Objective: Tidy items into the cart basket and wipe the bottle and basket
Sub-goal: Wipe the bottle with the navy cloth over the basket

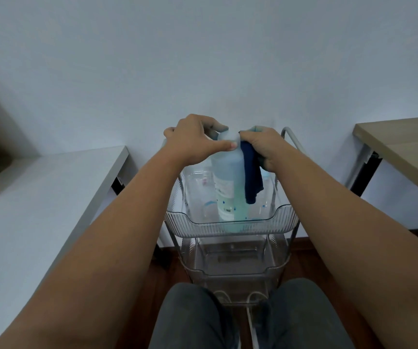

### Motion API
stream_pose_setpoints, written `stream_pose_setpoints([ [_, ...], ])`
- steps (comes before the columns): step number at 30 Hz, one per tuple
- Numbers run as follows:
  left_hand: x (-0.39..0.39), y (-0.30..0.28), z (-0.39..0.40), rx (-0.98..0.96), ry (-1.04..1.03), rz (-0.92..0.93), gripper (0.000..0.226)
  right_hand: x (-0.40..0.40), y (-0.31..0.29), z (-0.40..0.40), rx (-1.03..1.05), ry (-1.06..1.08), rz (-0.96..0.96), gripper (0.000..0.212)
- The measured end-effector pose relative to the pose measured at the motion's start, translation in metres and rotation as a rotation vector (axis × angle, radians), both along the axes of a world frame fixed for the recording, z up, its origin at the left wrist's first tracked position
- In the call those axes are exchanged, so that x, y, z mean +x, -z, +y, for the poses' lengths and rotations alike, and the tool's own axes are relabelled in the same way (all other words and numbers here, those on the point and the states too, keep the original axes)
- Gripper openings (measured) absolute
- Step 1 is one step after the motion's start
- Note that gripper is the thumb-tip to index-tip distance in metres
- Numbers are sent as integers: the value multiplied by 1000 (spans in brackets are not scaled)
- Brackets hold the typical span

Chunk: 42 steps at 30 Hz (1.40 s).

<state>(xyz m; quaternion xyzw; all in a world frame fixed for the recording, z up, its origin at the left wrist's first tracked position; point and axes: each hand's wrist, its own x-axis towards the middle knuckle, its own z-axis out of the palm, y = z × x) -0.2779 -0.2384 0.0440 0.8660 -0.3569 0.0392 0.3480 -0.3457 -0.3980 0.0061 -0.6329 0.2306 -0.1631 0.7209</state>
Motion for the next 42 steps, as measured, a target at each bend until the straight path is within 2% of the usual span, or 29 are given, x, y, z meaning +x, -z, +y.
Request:
stream_pose_setpoints([
  [6,3,-2,12,59,40,-28,41,7,-12,-2,-51,-199,113,12],
  [10,2,3,13,97,16,-148,44,3,-10,-3,-21,-164,64,11],
  [14,2,7,11,118,-31,-232,47,-6,1,1,-39,-37,-22,16],
  [19,1,10,7,45,-109,-209,53,-18,7,5,-96,22,-53,14],
  [23,-5,12,2,-26,-158,-167,55,-19,2,-7,-143,-86,-1,11],
  [27,-7,12,1,-78,-119,-70,44,-2,-9,-19,-174,-165,89,10],
  [34,-7,9,2,-37,-58,-52,35,20,-25,-20,-177,-335,166,10],
  [38,-17,17,4,71,-142,-270,45,10,-15,-19,-129,-250,116,12],
  [42,-29,27,12,44,-247,-349,48,-3,-5,-5,-123,-61,40,10],
])
